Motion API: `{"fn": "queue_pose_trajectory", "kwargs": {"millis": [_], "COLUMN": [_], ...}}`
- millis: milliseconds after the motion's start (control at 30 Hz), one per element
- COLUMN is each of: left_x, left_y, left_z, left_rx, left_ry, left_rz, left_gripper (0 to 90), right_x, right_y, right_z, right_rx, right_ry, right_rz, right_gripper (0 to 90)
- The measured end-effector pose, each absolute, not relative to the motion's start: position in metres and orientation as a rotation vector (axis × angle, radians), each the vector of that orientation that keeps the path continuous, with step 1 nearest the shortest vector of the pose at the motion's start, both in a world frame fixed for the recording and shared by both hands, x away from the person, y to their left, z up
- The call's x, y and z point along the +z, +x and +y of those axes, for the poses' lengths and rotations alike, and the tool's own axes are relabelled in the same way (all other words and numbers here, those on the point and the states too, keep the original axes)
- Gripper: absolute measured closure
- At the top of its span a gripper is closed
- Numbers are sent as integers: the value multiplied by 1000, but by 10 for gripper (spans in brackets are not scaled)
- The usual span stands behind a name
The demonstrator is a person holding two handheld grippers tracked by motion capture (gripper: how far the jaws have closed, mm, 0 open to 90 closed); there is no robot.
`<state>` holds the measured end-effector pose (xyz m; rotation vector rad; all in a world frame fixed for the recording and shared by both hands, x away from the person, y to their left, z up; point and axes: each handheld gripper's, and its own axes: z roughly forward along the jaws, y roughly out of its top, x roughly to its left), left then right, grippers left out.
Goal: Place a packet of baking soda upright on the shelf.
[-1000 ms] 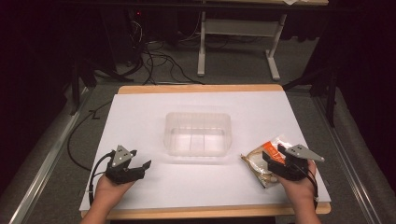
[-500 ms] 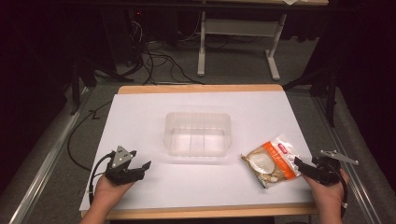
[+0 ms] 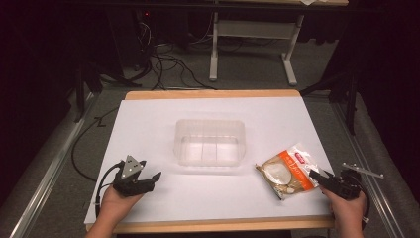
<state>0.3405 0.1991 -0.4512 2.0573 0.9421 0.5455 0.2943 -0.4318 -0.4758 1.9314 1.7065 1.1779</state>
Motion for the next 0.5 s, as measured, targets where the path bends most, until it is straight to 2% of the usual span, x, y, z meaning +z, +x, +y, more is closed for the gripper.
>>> {"fn": "queue_pose_trajectory", "kwargs": {"millis": [33, 167, 233, 400, 500], "left_x": [-452, -452, -452, -453, -454], "left_y": [341, 341, 341, 341, 341], "left_z": [199, 198, 198, 196, 196], "left_rx": [546, 545, 545, 545, 545], "left_ry": [2063, 2070, 2072, 2076, 2080], "left_rz": [940, 936, 936, 938, 937], "left_gripper": [306, 306, 306, 306, 306], "right_x": [-479, -477, -476, -479, -479], "right_y": [294, 294, 294, 299, 301], "right_z": [-434, -434, -433, -425, -423], "right_rx": [1267, 1340, 1382, 1304, 1270], "right_ry": [1944, 1917, 1912, 1914, 1898], "right_rz": [1726, 1739, 1745, 1806, 1820], "right_gripper": [506, 596, 606, 657, 752]}}
